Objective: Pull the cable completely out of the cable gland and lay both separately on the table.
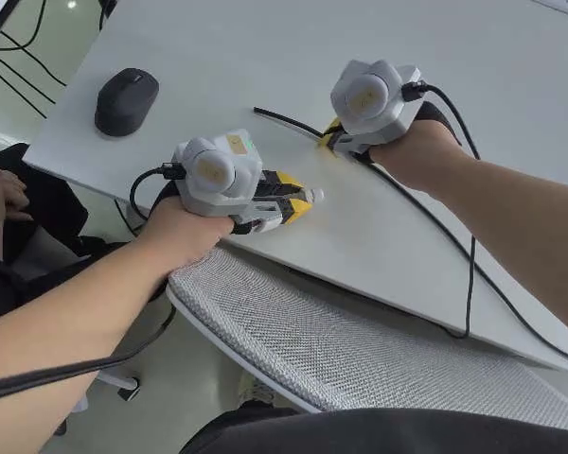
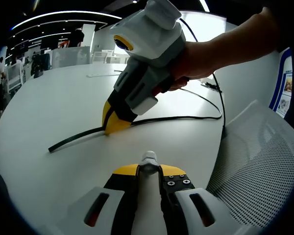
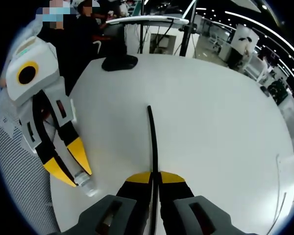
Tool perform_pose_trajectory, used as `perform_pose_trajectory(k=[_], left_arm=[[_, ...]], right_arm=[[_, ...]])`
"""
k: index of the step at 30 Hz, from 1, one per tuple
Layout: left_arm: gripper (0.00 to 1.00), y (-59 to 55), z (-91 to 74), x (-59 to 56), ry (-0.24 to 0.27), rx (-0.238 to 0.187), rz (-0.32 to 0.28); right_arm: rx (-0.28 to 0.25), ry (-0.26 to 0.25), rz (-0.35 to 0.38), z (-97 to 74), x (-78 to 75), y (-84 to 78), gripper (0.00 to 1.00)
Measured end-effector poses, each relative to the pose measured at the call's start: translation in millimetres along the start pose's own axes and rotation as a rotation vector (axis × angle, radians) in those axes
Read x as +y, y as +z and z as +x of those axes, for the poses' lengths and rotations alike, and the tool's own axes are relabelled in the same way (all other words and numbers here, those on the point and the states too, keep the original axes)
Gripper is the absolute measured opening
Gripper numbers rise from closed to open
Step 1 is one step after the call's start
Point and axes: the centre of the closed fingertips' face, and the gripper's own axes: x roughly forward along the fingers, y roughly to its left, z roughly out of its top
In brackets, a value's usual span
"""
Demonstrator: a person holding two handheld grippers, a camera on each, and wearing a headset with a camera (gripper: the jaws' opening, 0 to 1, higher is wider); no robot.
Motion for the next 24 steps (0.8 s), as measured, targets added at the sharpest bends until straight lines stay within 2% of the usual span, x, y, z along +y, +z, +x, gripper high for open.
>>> perform_pose_trajectory(k=[6,10,13,17,21,24], left_arm=[[0.16,1.0,-0.9,-1.5,0.002,0.017,0.032],[0.16,-3.9,-1.4,-2.9,-0.002,0.052,0.048],[0.16,-4.1,-1.1,-6.8,-0.010,0.058,0.062],[0.17,-3.5,-1.3,-5.4,-0.003,0.057,0.059],[0.20,-2.5,-1.7,-5.5,-0.001,0.055,0.056],[0.22,-0.8,-1.8,-5.2,0.002,0.046,0.049]], right_arm=[[-0.002,-0.001,-0.003,-0.3,-0.4,-0.1,0.00],[-0.002,-0.002,0.001,-0.4,-1.7,-0.2,0.01],[-0.001,-0.010,0.007,-0.4,-2.0,-0.3,0.02],[-0.001,-0.019,-0.004,-0.7,-3.0,-0.6,0.03],[0.008,-0.035,-0.002,-2.7,-5.8,-2.3,0.09],[-0.005,-0.042,-0.004,-6.8,-6.1,-2.6,0.11]])
